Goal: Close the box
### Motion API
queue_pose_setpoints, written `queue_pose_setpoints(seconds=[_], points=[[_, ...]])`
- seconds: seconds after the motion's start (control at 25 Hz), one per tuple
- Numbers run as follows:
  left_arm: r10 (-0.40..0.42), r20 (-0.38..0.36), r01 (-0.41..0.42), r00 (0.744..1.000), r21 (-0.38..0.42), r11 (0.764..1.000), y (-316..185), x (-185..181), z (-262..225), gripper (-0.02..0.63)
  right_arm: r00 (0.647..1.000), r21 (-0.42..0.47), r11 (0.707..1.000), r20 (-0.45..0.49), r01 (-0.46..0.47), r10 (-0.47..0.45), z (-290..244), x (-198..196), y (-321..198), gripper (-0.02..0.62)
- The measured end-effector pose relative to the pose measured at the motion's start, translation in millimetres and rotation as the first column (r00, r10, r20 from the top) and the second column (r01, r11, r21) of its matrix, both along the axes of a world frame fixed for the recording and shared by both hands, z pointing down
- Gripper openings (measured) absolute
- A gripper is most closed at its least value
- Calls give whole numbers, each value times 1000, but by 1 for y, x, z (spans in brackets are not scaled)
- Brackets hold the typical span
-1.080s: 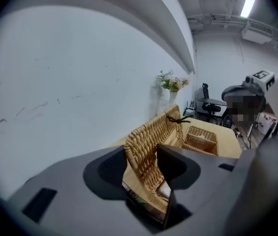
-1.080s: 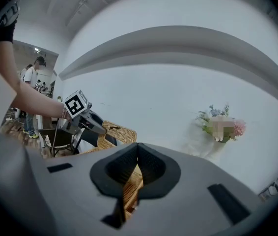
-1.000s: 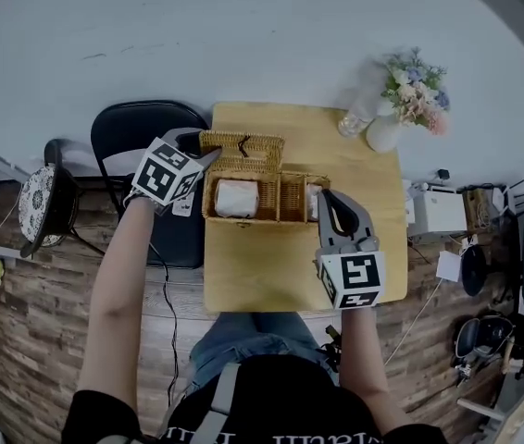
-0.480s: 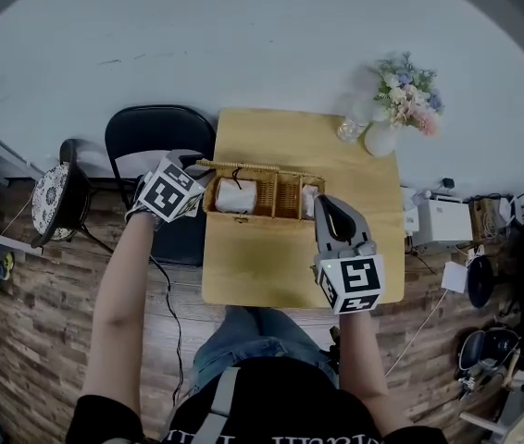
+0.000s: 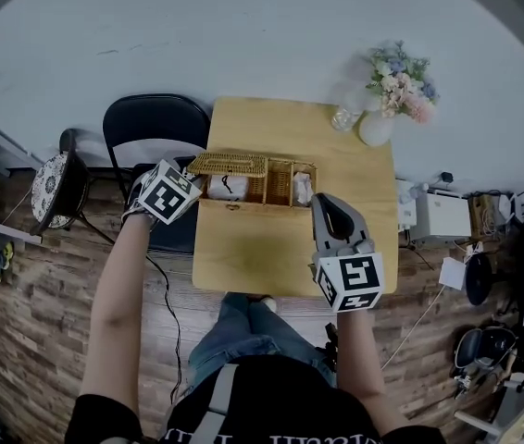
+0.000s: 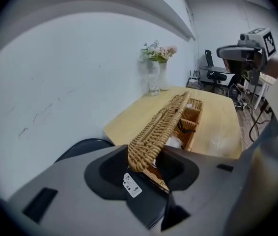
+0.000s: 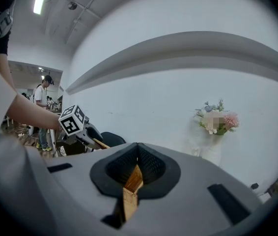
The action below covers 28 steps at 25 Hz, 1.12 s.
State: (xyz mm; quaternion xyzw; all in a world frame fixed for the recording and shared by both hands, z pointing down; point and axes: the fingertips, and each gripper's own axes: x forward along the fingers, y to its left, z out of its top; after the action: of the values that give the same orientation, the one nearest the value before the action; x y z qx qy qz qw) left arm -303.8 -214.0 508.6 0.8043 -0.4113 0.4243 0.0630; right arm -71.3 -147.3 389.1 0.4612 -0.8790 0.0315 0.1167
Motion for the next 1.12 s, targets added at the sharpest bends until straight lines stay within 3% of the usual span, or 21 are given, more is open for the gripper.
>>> queue_pose_setpoints(seconds=[0.24,0.48,0.72,1.12], points=[[35,102,-32,994,-35,999,21,4,13,169,1000,-8,1000,19,12,-12,1,6,7,15],[120,239,-100,963,-98,990,38,6,32,184,999,-32,999,32,16,-15,10,7,16,15],[156,264,-118,952,-154,981,53,9,40,267,999,-38,999,42,11,-9,16,10,24,15],[119,204,-107,972,-70,992,66,15,17,270,998,1,1000,62,1,-1,5,4,38,15]])
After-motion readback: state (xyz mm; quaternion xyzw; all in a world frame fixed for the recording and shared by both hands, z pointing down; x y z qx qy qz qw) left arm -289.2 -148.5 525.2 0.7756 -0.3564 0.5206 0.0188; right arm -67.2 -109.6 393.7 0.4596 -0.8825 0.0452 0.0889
